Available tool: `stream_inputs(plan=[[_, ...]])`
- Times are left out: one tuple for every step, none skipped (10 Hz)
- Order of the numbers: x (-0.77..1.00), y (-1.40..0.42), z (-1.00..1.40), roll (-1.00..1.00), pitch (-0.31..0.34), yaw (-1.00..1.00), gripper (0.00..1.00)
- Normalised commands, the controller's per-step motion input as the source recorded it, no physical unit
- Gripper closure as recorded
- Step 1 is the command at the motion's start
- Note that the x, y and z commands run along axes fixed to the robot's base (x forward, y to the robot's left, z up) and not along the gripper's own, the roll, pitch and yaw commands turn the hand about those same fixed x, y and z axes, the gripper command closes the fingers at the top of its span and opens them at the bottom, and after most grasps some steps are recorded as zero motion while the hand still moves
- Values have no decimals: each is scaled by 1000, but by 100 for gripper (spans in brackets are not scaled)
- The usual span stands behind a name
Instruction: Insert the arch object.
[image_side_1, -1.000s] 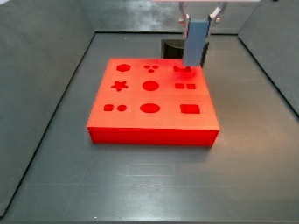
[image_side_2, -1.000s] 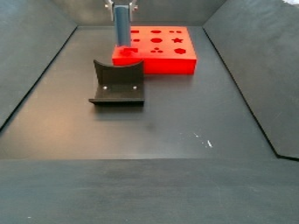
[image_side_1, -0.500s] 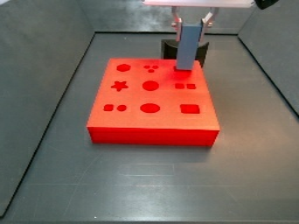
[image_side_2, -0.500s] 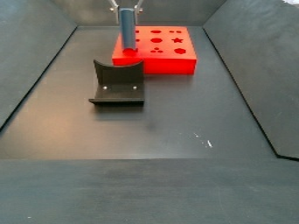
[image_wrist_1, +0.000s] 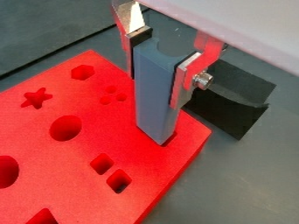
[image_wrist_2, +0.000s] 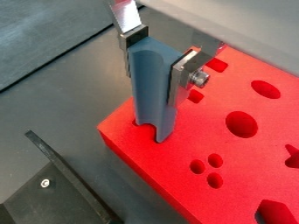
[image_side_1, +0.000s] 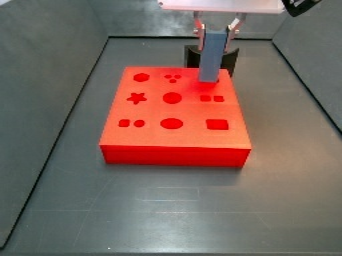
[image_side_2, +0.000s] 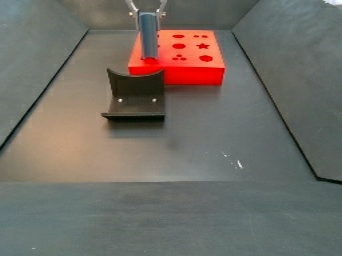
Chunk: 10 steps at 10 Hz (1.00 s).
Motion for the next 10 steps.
stream_inputs(plan=[[43, 0, -129, 0, -9, 37, 100], [29, 0, -134, 0, -7, 31, 100], [17, 0, -123, 0, -3, 26, 100], [49, 0, -120, 0, -9, 26, 100], [143, 0, -160, -3, -41, 71, 100], [200, 0, -126, -17, -30, 89, 100], [160, 0, -111, -19, -27, 94, 100], [49, 0, -157, -1, -43, 86, 100], [0, 0, -191, 0, -60, 46, 100], [-137, 0, -237, 33, -74, 20, 100]])
